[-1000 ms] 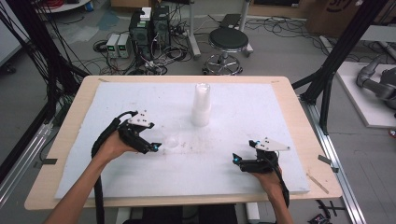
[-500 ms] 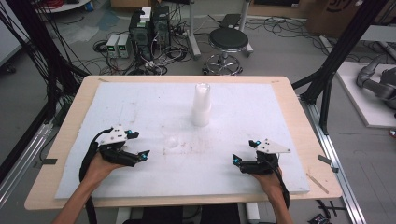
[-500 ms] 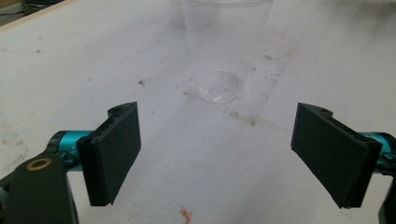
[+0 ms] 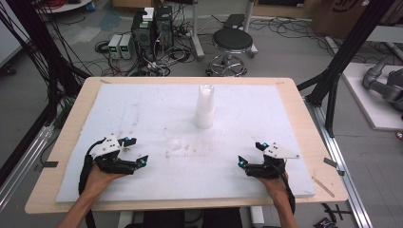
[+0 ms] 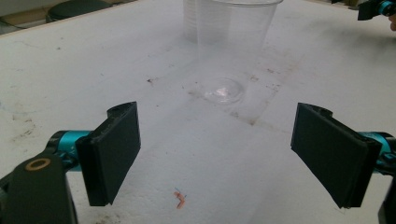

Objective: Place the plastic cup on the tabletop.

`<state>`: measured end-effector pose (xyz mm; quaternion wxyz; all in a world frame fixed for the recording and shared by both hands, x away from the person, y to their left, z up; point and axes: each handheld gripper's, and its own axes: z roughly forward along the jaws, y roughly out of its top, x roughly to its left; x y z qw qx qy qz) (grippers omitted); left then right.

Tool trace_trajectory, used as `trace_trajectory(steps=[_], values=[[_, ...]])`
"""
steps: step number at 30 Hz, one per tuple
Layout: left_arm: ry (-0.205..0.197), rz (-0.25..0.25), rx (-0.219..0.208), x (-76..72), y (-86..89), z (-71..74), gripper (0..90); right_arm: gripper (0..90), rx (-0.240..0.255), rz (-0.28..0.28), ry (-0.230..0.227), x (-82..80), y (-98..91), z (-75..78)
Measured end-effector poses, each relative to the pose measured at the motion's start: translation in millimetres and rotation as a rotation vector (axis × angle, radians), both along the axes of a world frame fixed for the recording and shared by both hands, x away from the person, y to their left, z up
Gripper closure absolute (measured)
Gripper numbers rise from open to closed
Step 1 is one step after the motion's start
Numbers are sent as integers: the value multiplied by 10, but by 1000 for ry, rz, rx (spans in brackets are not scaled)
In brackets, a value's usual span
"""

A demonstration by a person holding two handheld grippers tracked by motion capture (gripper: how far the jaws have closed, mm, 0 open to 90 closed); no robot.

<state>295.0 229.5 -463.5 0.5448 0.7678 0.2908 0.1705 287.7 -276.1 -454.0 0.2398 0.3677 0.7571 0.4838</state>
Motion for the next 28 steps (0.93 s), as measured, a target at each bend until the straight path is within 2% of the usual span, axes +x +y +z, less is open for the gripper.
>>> trace_trajectory(steps=[7, 12, 18, 21, 26, 28], values=[[3, 33, -20, -22, 57, -64, 158, 123, 15, 1, 0, 2, -13, 0], [-24, 29, -55, -57, 101, -68, 159, 123, 10, -4, -5, -3, -10, -1], [-5, 47, -69, -46, 120, -72, 159, 123, 10, -11, 2, -3, -5, -1], [-7, 51, -82, -51, 125, -76, 159, 123, 8, -9, -7, 1, -10, -2], [-5, 51, -79, -45, 130, -77, 159, 123, 14, -11, -9, -9, -12, -2], [-9, 52, -95, -52, 143, -80, 159, 123, 14, -13, -21, -13, -16, -2]])
